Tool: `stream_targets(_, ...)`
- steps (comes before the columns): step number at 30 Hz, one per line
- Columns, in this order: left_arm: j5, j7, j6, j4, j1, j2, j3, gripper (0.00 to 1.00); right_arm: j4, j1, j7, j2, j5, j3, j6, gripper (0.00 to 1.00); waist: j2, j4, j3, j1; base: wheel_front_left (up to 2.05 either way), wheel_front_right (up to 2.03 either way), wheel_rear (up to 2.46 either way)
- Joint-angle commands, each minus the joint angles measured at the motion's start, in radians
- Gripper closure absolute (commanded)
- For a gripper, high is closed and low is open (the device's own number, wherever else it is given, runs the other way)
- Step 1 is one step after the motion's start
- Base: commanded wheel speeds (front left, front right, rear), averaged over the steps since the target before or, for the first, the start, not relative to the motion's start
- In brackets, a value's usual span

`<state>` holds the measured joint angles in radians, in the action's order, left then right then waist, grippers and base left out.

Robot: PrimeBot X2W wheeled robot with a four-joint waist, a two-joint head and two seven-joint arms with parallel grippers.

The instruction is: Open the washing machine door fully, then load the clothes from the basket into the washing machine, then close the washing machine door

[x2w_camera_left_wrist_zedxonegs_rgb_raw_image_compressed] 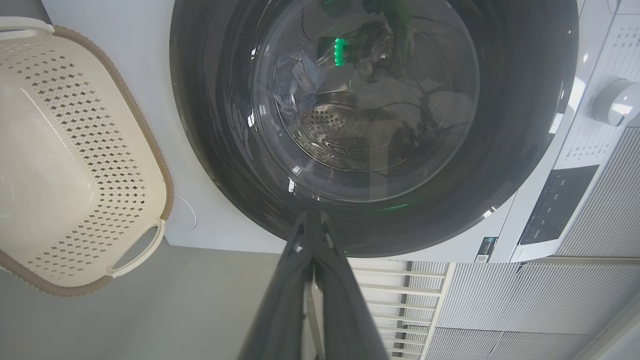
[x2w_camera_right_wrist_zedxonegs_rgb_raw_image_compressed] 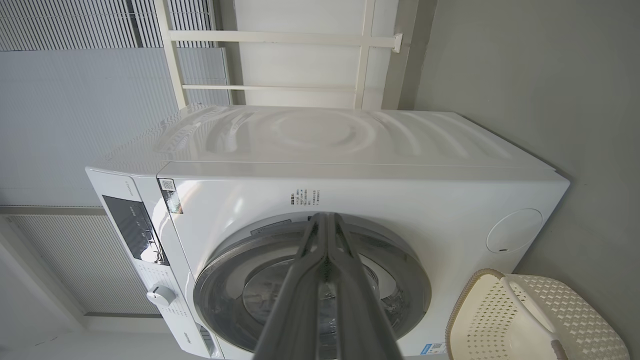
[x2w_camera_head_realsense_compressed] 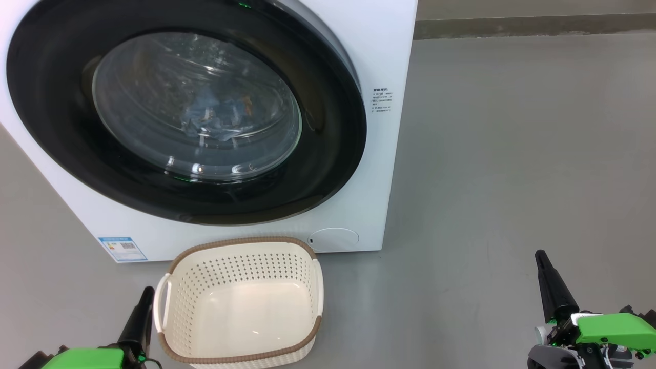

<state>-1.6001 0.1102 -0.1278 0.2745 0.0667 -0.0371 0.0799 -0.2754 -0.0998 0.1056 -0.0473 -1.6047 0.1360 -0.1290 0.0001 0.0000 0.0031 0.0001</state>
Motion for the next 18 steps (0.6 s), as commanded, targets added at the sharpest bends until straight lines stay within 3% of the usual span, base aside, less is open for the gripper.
stream_targets(1, -0.009, 0.003, -0.003, -0.029, 0.041, -0.013, 0.034, 1.0, 0.031, -0.008, 0.008, -0.003, -0.004, -0.022, -0.002, 1.0, -0.0001, 0.0, 0.0, -0.0001, 0.0, 0.0, 0.0)
stream_targets(18, -0.009, 0.003, -0.003, -0.029, 0.041, -0.013, 0.034, 1.0, 0.031, -0.008, 0.008, -0.003, -0.004, -0.022, -0.002, 1.0, -0.0001, 0.0, 0.0, -0.0001, 0.0, 0.0, 0.0)
